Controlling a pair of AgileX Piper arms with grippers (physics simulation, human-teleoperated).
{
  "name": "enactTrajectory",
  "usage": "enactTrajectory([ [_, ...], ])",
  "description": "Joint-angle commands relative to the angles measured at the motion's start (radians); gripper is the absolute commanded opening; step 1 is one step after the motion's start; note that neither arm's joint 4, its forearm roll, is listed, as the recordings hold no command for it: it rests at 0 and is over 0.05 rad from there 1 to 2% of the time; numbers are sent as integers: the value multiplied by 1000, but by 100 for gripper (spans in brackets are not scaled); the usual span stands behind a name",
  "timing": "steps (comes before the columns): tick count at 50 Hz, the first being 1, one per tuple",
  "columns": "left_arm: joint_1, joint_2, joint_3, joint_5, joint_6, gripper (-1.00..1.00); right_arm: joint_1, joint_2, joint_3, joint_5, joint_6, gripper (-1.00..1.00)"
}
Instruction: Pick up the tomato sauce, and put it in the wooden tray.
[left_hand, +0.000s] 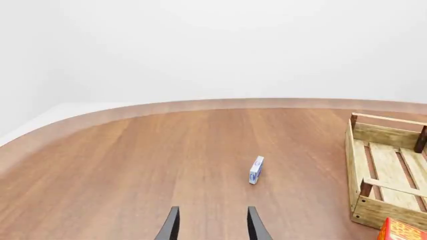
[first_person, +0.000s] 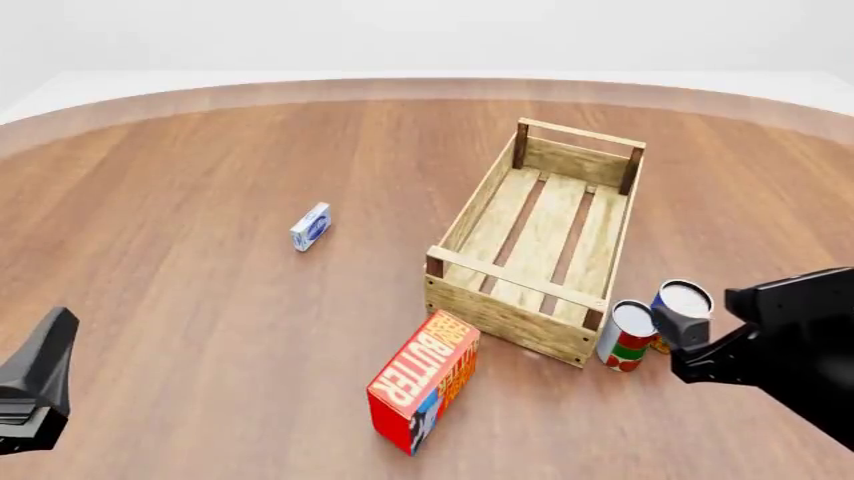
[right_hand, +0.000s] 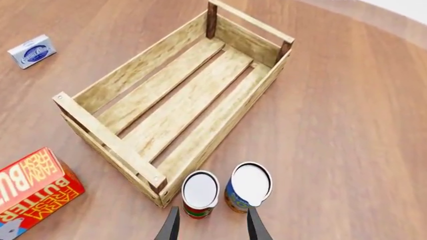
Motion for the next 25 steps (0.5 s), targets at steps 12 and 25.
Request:
enactTrajectory([
  [12,0,0,0,0,0,100,5,93,5,-79,4,100],
  [25,0,0,0,0,0,100,13,157,12,-139,11,100],
])
